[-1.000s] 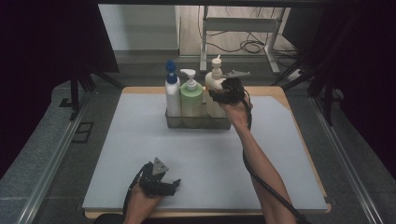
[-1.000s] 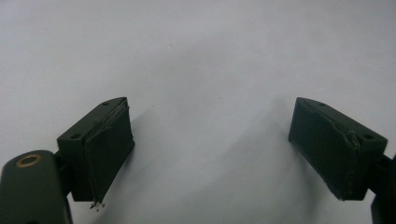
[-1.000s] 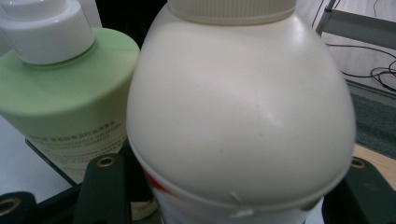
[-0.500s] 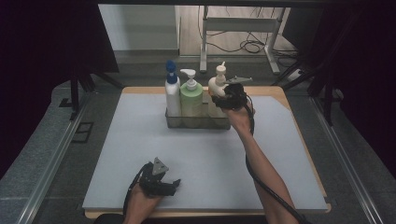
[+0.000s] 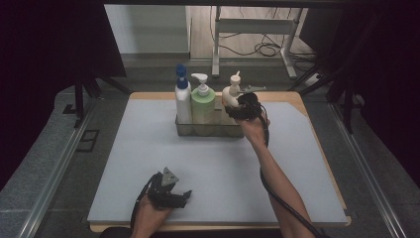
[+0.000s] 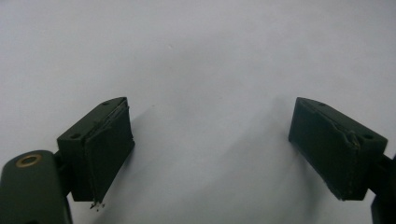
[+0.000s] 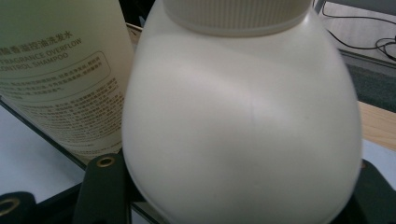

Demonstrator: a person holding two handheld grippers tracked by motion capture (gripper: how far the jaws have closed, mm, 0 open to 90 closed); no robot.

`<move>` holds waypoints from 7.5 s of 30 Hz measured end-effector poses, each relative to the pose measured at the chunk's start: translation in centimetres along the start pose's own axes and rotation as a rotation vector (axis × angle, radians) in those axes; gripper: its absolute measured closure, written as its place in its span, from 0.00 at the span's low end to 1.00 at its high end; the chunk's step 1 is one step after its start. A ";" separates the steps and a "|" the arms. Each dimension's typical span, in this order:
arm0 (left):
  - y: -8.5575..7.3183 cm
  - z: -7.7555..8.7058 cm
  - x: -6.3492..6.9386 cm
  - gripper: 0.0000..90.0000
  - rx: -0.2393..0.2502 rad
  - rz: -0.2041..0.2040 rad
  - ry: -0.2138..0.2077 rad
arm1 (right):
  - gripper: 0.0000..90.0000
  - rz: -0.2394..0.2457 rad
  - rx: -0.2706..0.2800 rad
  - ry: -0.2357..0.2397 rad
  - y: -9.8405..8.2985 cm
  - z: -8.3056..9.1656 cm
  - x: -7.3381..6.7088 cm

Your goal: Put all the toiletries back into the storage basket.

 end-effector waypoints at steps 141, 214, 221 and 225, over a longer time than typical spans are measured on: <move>0.0 0.0 0.0 0.14 0.000 0.003 0.000 | 0.96 -0.016 -0.124 0.123 -3.7 -3.4 1.1; 0.0 0.0 0.0 0.14 0.003 0.001 0.002 | 0.36 0.101 -0.051 0.095 -2.6 3.0 0.7; 0.0 0.0 0.0 0.14 0.003 0.002 0.002 | 0.30 0.119 -0.056 0.100 -2.8 3.9 0.5; 0.0 0.0 0.0 0.14 0.003 0.002 0.002 | 0.25 0.125 -0.056 0.112 -3.1 4.4 0.4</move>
Point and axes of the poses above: each handheld gripper's, and its own axes: z roughly backward along the jaws, y roughly out of its top, x roughly to its right, the point moved 2 cm from there along -z, roughly forward along the jaws, and after that the axes turned 7 degrees about -y, right-handed, at the moved point
